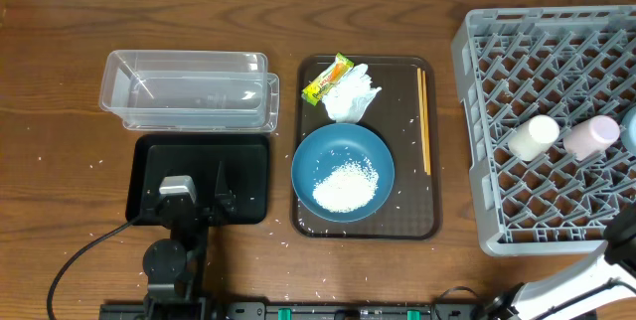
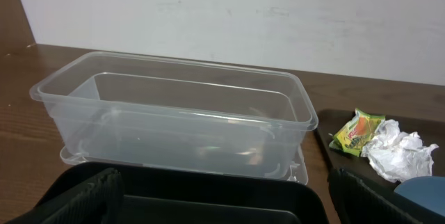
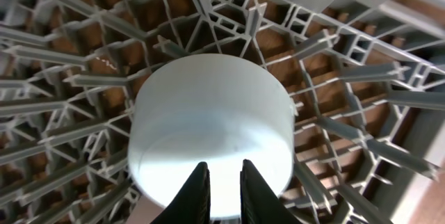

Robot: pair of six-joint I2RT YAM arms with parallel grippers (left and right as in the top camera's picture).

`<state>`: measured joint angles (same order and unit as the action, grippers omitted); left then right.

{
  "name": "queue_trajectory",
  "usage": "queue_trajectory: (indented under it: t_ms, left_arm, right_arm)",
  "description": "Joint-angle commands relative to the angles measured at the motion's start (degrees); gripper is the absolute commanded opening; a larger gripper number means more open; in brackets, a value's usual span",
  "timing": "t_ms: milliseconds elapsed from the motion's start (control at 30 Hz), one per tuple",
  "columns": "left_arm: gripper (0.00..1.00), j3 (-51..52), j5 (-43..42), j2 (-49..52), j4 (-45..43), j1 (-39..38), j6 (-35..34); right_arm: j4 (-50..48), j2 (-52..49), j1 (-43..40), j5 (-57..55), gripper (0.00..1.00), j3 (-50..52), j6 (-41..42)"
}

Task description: Sort waste into correct bins and load items into the dishwasher rack

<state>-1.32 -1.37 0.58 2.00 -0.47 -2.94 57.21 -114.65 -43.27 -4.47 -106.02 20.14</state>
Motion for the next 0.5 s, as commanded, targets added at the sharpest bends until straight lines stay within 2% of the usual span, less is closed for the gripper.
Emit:
queue_trajectory:
  t_ms: [0, 100, 200, 467]
  left_arm:
    - [0.97, 1.1, 0.7, -0.3, 2.1, 0.2, 0.3]
    - [0.96, 1.1, 0.7, -0.3, 2.1, 0.2, 0.3]
    - [0.96, 1.1, 0.7, -0.3, 2.1, 0.2, 0.3]
    - [0.96, 1.1, 0.7, -0.3, 2.1, 0.2, 0.3]
  right_arm:
    - [-1.2, -2.6, 0.3, -0.2, 0.12, 0.6, 0.0]
    - [-2.8, -2.8, 0.1, -1.0, 0.15, 0.6, 0.0]
    - [-4.4, -2.8, 0.1, -1.3, 0.22, 0.5, 0.0]
    - [-3.4, -1.9, 0.2, -1.2, 0.19, 0.4, 0.0]
